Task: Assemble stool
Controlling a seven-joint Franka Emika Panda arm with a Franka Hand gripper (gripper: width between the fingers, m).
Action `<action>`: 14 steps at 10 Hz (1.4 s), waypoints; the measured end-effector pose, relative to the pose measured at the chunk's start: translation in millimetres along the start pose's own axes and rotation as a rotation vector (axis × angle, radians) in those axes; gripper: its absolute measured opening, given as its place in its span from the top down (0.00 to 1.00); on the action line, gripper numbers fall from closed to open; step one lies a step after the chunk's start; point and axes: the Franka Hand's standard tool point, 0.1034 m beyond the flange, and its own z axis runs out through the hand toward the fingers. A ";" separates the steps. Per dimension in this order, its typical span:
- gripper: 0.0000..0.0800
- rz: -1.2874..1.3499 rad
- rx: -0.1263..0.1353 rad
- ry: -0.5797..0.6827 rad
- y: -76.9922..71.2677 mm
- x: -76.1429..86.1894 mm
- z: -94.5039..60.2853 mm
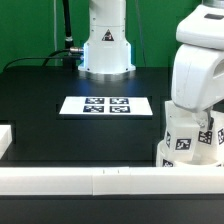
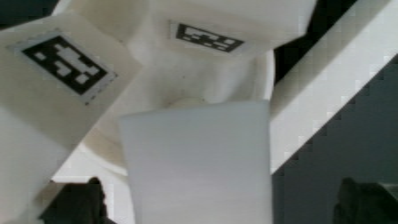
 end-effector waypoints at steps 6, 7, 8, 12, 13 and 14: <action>0.58 0.007 0.006 -0.008 3.9 -4.5 0.6; 0.58 0.027 0.007 -0.008 3.9 -4.5 0.7; 0.58 0.044 0.007 -0.008 3.5 -4.3 0.6; 0.58 0.518 0.016 0.005 -1.0 -1.4 1.4; 0.58 0.634 0.025 0.017 -1.3 -1.3 1.6; 0.58 0.722 0.023 0.022 -2.3 -1.0 2.1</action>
Offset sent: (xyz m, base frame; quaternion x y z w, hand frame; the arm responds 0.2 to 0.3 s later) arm 0.0000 0.0000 0.0000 0.0000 0.0000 0.0000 1.0000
